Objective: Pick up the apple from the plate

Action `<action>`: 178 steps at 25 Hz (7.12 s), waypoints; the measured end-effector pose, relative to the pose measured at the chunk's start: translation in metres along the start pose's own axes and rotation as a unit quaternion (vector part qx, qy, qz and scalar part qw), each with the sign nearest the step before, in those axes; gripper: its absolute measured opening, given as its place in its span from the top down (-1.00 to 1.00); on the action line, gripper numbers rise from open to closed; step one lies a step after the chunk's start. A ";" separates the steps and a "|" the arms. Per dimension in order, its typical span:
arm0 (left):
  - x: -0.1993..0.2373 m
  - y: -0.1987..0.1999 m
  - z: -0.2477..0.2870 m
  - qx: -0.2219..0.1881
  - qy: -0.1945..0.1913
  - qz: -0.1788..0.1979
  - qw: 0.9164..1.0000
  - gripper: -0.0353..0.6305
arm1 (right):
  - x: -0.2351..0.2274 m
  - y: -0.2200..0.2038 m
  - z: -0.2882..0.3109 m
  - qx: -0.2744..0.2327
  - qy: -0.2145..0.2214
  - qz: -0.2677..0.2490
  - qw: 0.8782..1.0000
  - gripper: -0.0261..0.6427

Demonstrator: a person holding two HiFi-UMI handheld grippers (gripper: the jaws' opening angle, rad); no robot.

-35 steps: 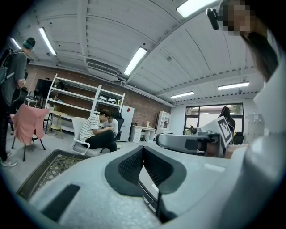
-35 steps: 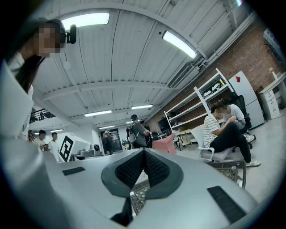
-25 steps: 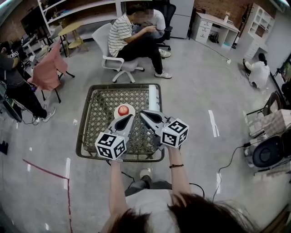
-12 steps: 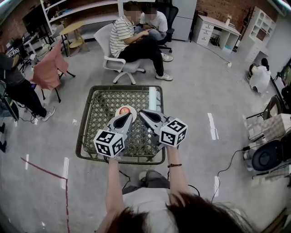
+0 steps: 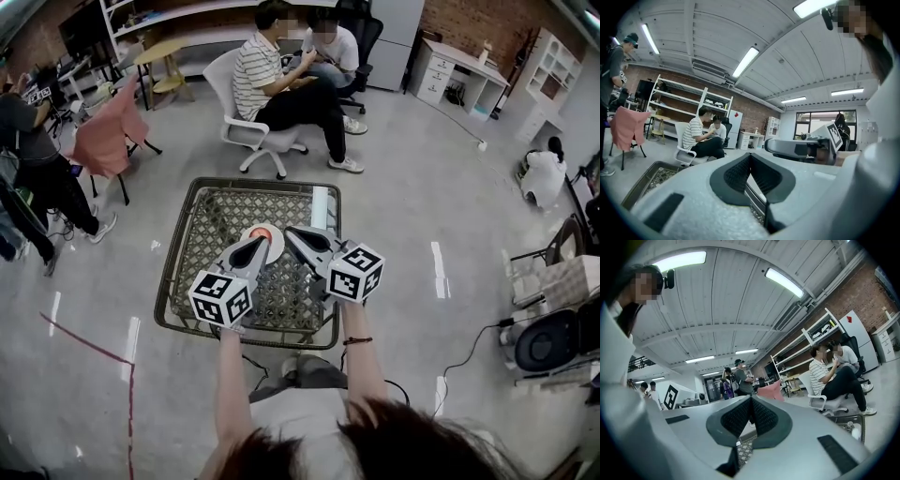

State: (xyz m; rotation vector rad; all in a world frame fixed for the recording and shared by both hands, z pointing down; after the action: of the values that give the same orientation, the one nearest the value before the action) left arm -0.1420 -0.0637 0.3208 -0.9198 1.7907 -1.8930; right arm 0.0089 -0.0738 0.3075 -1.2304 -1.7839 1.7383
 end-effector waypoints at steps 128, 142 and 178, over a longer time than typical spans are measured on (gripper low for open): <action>0.146 -0.225 0.082 0.172 0.132 0.075 0.973 -0.28 | -0.175 -0.214 0.039 0.159 0.008 0.145 0.977 0.89; 0.151 -0.229 0.097 0.177 0.100 0.100 0.974 -0.32 | -0.182 -0.219 0.042 0.159 0.007 0.152 0.975 0.89; 0.162 -0.240 0.115 0.214 0.089 0.115 0.966 -0.33 | -0.195 -0.225 0.042 0.148 -0.001 0.173 0.974 0.89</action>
State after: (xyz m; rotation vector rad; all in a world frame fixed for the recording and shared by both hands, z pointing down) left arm -0.1404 -0.2274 0.5857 -0.3825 1.4146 -2.1358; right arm 0.0111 -0.2195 0.5705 -1.4679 -1.3012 2.1003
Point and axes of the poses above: the fingertips, and each gripper's own axes: z forward along the fingers, x to its left, y out of its top, the point moved 7 cm from there along -z, backward along the fingers, and after that the axes turned 8 degrees about -x, right-handed, at the moved point
